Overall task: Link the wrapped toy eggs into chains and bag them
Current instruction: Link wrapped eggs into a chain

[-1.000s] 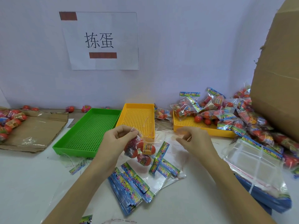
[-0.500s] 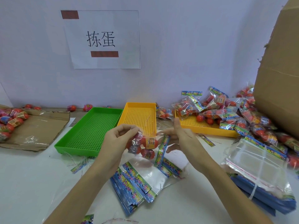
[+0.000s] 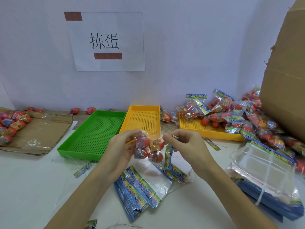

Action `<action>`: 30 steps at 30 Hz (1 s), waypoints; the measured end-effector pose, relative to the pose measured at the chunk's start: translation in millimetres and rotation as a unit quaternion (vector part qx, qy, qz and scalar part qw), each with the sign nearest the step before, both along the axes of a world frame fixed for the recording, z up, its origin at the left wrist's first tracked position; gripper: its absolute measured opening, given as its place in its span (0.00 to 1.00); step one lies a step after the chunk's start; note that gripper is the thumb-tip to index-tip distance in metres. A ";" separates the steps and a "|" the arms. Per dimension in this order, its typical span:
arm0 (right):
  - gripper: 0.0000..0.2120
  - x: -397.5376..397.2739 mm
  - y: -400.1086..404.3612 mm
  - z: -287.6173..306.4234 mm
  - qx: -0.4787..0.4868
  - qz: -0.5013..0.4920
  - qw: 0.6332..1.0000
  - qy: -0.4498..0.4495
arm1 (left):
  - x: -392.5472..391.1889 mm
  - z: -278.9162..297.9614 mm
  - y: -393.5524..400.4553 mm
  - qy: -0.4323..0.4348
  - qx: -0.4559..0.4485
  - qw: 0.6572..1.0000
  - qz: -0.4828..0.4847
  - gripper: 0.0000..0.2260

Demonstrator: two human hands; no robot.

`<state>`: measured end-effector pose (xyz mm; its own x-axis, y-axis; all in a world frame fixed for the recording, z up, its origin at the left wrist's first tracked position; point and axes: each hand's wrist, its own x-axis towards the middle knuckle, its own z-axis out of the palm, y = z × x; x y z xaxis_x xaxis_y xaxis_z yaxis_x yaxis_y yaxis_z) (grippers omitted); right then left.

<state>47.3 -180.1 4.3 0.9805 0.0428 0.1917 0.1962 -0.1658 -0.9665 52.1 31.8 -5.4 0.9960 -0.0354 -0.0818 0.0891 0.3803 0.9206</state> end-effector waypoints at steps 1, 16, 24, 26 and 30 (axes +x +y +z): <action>0.05 -0.3 -0.4 0.4 -0.002 0.004 1.000 -0.002 | -0.3 0.3 0.8 -0.006 0.018 1.000 -0.013 0.15; 0.22 -1.8 7.0 -1.4 0.007 0.131 0.989 0.074 | 3.1 9.9 -2.9 0.065 -0.205 0.976 0.046 0.04; 0.10 -4.7 21.0 -6.2 0.183 0.015 0.979 0.091 | -10.0 11.0 -8.6 0.014 -0.099 0.994 -0.045 0.17; 0.08 -4.4 19.0 -5.8 0.138 -0.007 0.988 0.070 | -10.3 11.7 -11.1 -0.024 -0.016 1.000 0.001 0.22; 0.04 -5.6 9.7 1.8 -0.022 0.060 0.998 0.008 | -8.1 8.6 -3.9 -0.058 0.104 0.993 0.008 0.31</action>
<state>41.7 -170.5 6.1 0.9710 0.1670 0.1708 0.2009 -0.1840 -0.9622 44.0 27.8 3.1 0.9994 -0.0136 0.0306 -0.0276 0.1817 0.9830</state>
